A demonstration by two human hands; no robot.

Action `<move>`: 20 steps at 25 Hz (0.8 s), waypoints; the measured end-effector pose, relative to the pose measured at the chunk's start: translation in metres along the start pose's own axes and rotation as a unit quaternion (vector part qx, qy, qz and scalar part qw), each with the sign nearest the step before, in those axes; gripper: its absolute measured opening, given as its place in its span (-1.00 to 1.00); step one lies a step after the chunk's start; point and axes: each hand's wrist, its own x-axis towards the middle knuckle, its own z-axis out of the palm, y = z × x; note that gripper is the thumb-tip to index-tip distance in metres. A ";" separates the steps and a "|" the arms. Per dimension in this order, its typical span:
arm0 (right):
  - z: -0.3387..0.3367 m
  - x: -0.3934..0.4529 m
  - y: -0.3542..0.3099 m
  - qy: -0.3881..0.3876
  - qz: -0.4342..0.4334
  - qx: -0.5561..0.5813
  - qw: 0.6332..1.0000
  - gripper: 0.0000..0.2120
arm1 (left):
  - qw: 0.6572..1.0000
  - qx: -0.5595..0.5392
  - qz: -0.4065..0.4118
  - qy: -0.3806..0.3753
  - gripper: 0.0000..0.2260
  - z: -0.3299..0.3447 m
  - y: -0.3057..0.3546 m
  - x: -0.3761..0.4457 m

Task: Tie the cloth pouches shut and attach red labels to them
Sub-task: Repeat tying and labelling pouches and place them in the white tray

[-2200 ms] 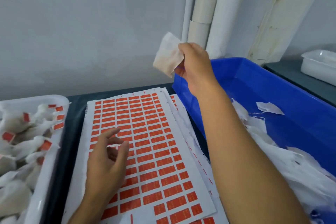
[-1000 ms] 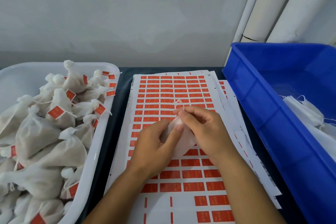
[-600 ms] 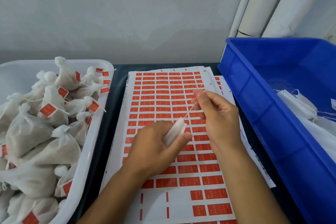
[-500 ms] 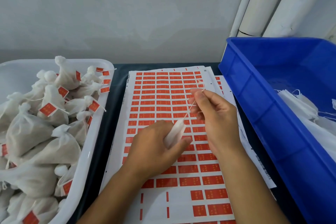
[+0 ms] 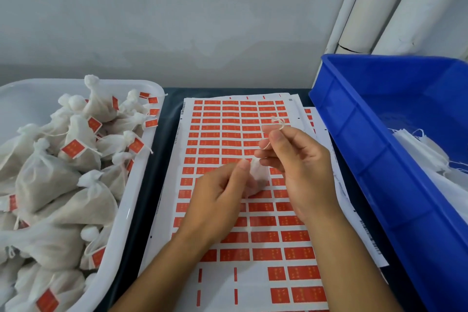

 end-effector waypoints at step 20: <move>0.017 -0.012 0.019 -0.217 -0.046 -0.242 0.944 -0.87 | 0.872 -0.438 -0.211 -0.059 -0.70 -0.022 -0.003 0.013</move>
